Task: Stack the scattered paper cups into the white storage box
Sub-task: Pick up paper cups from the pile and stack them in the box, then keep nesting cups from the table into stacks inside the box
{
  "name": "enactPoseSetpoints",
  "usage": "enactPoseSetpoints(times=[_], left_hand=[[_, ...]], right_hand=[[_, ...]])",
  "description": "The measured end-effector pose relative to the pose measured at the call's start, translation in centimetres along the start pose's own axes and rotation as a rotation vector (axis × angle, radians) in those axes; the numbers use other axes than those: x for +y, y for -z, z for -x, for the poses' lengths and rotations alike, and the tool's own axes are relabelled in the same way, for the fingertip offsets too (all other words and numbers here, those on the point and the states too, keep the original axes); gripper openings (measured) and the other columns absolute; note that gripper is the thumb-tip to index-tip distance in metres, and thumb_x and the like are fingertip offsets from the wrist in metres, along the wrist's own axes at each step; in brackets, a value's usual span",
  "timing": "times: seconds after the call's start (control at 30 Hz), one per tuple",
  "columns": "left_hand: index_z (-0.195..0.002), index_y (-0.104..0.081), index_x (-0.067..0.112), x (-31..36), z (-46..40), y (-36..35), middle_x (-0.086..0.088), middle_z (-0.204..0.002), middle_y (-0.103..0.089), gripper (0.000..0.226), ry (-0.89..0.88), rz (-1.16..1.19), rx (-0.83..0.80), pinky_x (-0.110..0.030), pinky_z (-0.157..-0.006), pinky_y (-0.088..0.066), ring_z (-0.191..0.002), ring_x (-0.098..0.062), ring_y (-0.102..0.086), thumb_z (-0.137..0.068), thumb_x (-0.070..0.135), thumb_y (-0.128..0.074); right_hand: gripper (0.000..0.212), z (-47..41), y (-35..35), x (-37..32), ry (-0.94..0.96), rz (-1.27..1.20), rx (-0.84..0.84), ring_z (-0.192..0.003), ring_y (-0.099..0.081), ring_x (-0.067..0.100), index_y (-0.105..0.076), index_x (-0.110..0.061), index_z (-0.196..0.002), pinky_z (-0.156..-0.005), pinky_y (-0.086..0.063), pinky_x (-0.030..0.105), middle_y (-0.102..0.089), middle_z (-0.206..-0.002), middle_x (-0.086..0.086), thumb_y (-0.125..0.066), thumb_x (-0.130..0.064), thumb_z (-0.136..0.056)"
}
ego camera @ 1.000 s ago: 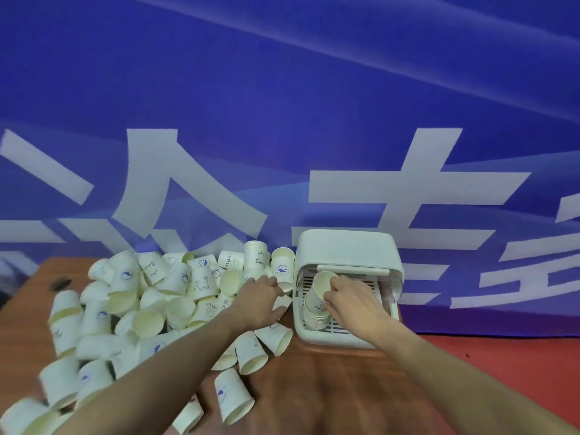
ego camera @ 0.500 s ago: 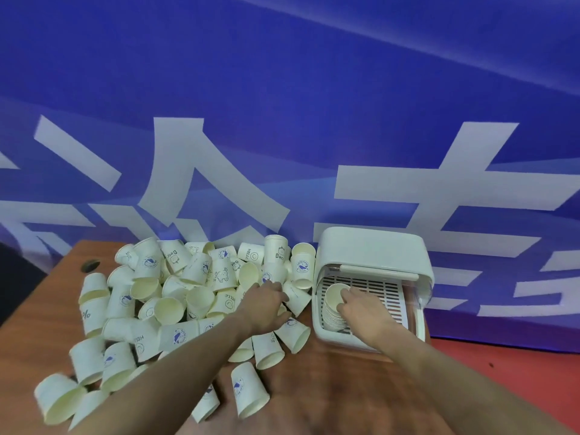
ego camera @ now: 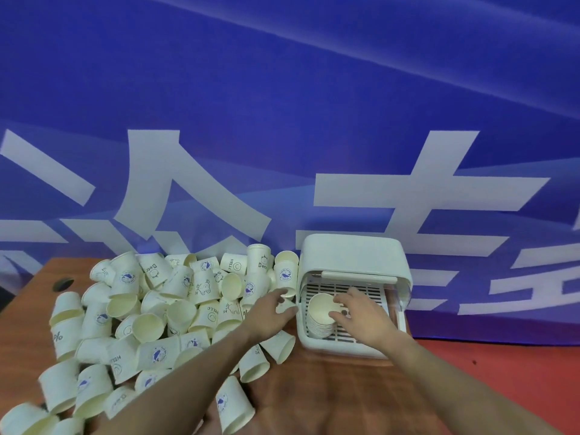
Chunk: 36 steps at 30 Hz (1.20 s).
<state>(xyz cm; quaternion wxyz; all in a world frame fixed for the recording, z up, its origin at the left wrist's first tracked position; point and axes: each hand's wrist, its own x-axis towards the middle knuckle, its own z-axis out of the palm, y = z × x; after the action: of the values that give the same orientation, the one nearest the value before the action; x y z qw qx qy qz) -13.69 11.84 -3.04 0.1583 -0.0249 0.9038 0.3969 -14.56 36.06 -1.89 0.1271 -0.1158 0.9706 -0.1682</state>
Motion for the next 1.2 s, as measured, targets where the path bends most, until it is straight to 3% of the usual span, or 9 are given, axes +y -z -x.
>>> enactPoseSetpoints(times=[0.13, 0.23, 0.3, 0.43, 0.53, 0.7, 0.87, 1.07, 1.2], left_hand=[[-0.118, -0.062, 0.017, 1.3, 0.2, -3.0, 0.0, -0.106, -0.069, 0.034, 0.267, 0.614, -0.069, -0.021, -0.071, -0.048, -0.088, -0.012, -0.066, -0.095, 0.041, -0.057], [-0.118, -0.063, 0.011, 1.5, 0.1, -5.0, -0.016, -0.13, -0.061, 0.035, 0.294, 0.779, -0.1, -0.027, -0.082, -0.047, -0.108, -0.026, -0.063, -0.096, 0.036, -0.054], [-0.129, -0.053, -0.007, 1.6, 0.4, -6.3, -0.028, -0.131, -0.054, 0.044, 0.327, 0.841, -0.066, -0.02, -0.066, -0.049, -0.082, -0.017, -0.066, -0.103, 0.028, -0.045], [-0.106, -0.059, 0.015, 1.9, -0.2, -8.5, 0.008, -0.102, -0.064, 0.019, 0.37, 1.034, -0.053, -0.021, -0.075, -0.045, -0.085, -0.006, -0.055, -0.104, 0.025, -0.043], [-0.093, -0.065, 0.013, 2.3, -0.3, -9.2, 0.008, -0.085, -0.071, 0.024, 0.397, 1.072, 0.015, -0.018, -0.069, -0.049, -0.085, -0.009, -0.059, -0.102, 0.019, -0.045], [-0.111, -0.07, 0.015, 2.2, -0.3, -10.8, 0.002, -0.108, -0.074, 0.034, 0.314, 0.976, -0.033, -0.025, -0.089, -0.049, -0.102, -0.007, -0.067, -0.104, 0.017, -0.037], [-0.117, -0.068, 0.02, 1.9, -1.2, -11.2, 0.003, -0.113, -0.072, 0.032, 0.359, 0.97, 0.011, -0.039, -0.108, -0.041, -0.112, -0.013, -0.064, -0.104, 0.029, -0.041], [-0.118, -0.069, 0.016, 2.8, -3.4, -11.0, -0.003, -0.111, -0.072, 0.032, 0.378, 1.011, 0.081, -0.035, -0.098, -0.046, -0.106, -0.016, -0.065, -0.099, 0.031, -0.048], [-0.122, -0.067, 0.024, 3.7, -5.2, -10.4, 0.002, -0.12, -0.069, 0.039, 0.324, 0.987, 0.099, -0.042, -0.108, -0.041, -0.117, -0.015, -0.061, -0.097, 0.047, -0.048]], right_hand=[[0.047, 0.2, 0.0, 1.3, -0.282, -0.512, -0.002, -0.105, -0.056, 0.014, -0.056, -0.022, -0.13, -0.089, -0.047, 0.031, -0.058, -0.124, 0.002, -0.051, -0.053, -0.094], [0.052, 0.1, -0.3, 1.8, -0.459, -0.846, -0.085, -0.118, -0.053, 0.019, -0.05, -0.024, -0.137, -0.093, -0.046, 0.034, -0.057, -0.123, -0.003, -0.045, -0.056, -0.096], [0.061, -0.1, -1.1, 2.1, -0.55, -0.976, -0.128, -0.126, -0.049, 0.022, -0.044, -0.022, -0.142, -0.104, -0.042, 0.04, -0.054, -0.133, -0.001, -0.045, -0.06, -0.095], [0.078, -1.0, -2.6, 2.1, -0.646, -1.266, -0.2, -0.137, -0.04, 0.024, -0.034, -0.012, -0.148, -0.113, -0.034, 0.038, -0.037, -0.153, 0.009, -0.054, -0.06, -0.09], [0.073, -1.5, -3.2, 2.2, -0.612, -1.344, -0.256, -0.138, -0.038, 0.024, -0.038, -0.015, -0.146, -0.111, -0.036, 0.036, -0.036, -0.152, 0.007, -0.056, -0.057, -0.09], [0.03, -2.0, -4.5, 1.4, -0.632, -1.393, -0.291, -0.123, -0.05, 0.02, -0.049, -0.024, -0.12, -0.11, -0.035, 0.035, -0.05, -0.137, 0.005, -0.052, -0.044, -0.097], [0.036, -2.2, -5.5, 1.8, -0.625, -1.43, -0.251, -0.114, -0.057, 0.016, -0.054, -0.025, -0.122, -0.108, -0.038, 0.036, -0.059, -0.126, 0.002, -0.054, -0.048, -0.095], [0.034, -4.2, -5.0, 2.4, -0.641, -1.587, -0.186, -0.103, -0.064, 0.023, -0.062, -0.015, -0.116, -0.088, -0.052, 0.033, -0.066, -0.116, 0.01, -0.054, -0.041, -0.096], [0.021, -6.1, -4.6, 2.5, -0.611, -1.622, -0.112, -0.101, -0.062, 0.026, -0.067, -0.015, -0.109, -0.088, -0.053, 0.036, -0.066, -0.113, 0.009, -0.053, -0.027, -0.098]])
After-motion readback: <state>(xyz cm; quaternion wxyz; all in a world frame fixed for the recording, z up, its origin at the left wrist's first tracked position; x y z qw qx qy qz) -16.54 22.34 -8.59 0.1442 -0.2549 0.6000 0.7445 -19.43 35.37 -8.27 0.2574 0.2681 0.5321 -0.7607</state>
